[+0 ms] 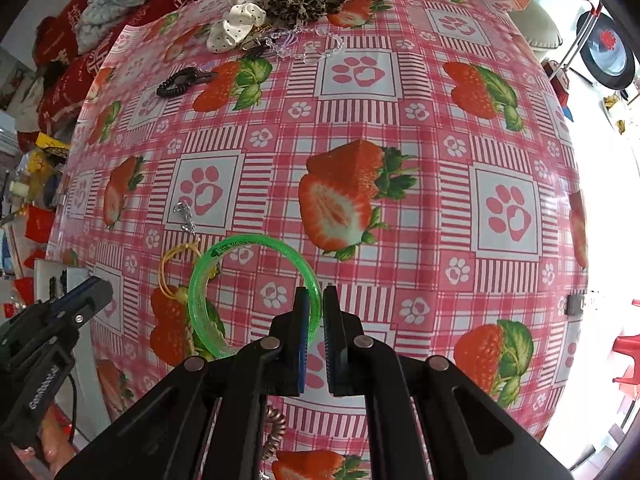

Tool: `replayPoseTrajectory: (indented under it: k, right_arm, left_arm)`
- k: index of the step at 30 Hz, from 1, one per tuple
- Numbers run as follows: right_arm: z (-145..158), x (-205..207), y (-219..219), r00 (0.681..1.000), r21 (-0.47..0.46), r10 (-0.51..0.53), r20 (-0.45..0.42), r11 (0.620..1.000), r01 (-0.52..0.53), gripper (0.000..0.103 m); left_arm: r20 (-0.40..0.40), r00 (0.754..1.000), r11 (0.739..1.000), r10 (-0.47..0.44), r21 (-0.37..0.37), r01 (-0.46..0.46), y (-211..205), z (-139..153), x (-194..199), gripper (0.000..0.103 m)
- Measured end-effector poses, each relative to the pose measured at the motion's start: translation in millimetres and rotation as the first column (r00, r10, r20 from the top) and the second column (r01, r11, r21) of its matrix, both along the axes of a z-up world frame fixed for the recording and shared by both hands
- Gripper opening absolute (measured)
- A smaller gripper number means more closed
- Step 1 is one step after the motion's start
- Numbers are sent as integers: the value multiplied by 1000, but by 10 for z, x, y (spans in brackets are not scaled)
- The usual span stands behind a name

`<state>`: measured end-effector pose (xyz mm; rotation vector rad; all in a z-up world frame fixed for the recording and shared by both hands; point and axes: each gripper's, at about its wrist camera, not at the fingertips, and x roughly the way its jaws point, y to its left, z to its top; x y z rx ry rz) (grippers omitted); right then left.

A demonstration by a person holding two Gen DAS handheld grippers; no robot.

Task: Organize jewelry
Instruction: 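Close the left tool on the yellow hair tie while the right tool grips the green bangle, then carry the yellow hair tie in the left tool while the right tool carries the bangle to the tray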

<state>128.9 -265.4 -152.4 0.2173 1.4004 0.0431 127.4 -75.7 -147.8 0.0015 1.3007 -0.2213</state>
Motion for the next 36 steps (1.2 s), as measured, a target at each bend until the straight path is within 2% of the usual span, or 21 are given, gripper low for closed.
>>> replayPoseTrajectory:
  k: [2,3,4,5,6,9,12,15,16,18,20,22,24,26,27,28,29,33,36]
  right_arm:
    - [-2,-15,-25,1000,6,-6,-4,1000,6,7]
    - [3,-30,-43,1000,8,-11,-4,1000,11,7]
    - [6,-39,-68,1000,12,-17,-5,1000,17,7]
    - [4,-36,-75,1000,16,-21,-5,1000,22,7]
    - [5,-43,-99,1000,22,-28,-6,999,28,7]
    - [6,-54,-146,999,34,-42,-7,999,42,7]
    - [-8,-60,-186,999,43,-48,-9,998,49,7]
    - [-30,-72,-232,998,49,-57,-16,997,58,7]
    - [-36,-77,-250,998,50,-59,-18,997,60,7]
    - [-48,-88,-284,998,53,-62,-21,997,63,7]
    - [-63,-97,-321,998,52,-64,-25,997,65,7]
    - [-78,-102,-353,997,53,-69,-31,996,71,7]
    - [-87,-110,-369,997,53,-74,-34,996,75,7]
    - [-93,-115,-379,996,53,-76,-36,996,78,7]
    - [-94,-117,-381,996,54,-76,-37,995,78,7]
    - [-94,-119,-382,996,54,-77,-38,995,79,7]
    - [-94,-125,-384,996,54,-78,-38,995,80,7]
    - [-95,-138,-380,996,56,-81,-40,995,84,7]
    - [-93,-141,-376,996,58,-81,-39,995,83,7]
  left_arm:
    - [4,1000,1000,2,2,-2,-18,-29,-3,14]
    - [3,1000,1000,5,1,-5,-20,-51,3,23]
    - [-3,1000,1000,9,-1,-9,-20,-70,10,76]
    - [-12,1000,1000,27,10,-27,-9,-97,25,103]
    - [13,999,999,47,24,-47,3,-85,21,103]
    - [-10,1000,999,25,42,-25,-21,-107,78,103]
    - [-12,1000,994,26,110,-25,-61,-165,157,103]
    - [-37,999,992,39,119,-34,-74,-275,248,103]
    - [-46,998,992,41,119,-35,-84,-310,281,103]
    - [-57,998,992,32,123,-25,-115,-374,312,90]
    - [-75,997,993,15,117,-6,-159,-432,354,85]
    - [-75,997,992,-4,124,13,-207,-465,385,68]
    - [-70,997,989,-20,142,29,-260,-487,393,66]
    - [-59,997,990,-39,133,47,-310,-477,398,55]
    - [-50,998,990,-49,132,56,-333,-464,407,39]
    - [-44,997,989,-59,131,64,-359,-451,398,30]
    - [-48,996,989,-70,127,75,-382,-449,419,11]
    - [-65,996,997,-60,45,63,-360,-433,426,10]
    - [-50,997,998,-53,23,55,-307,-356,379,10]
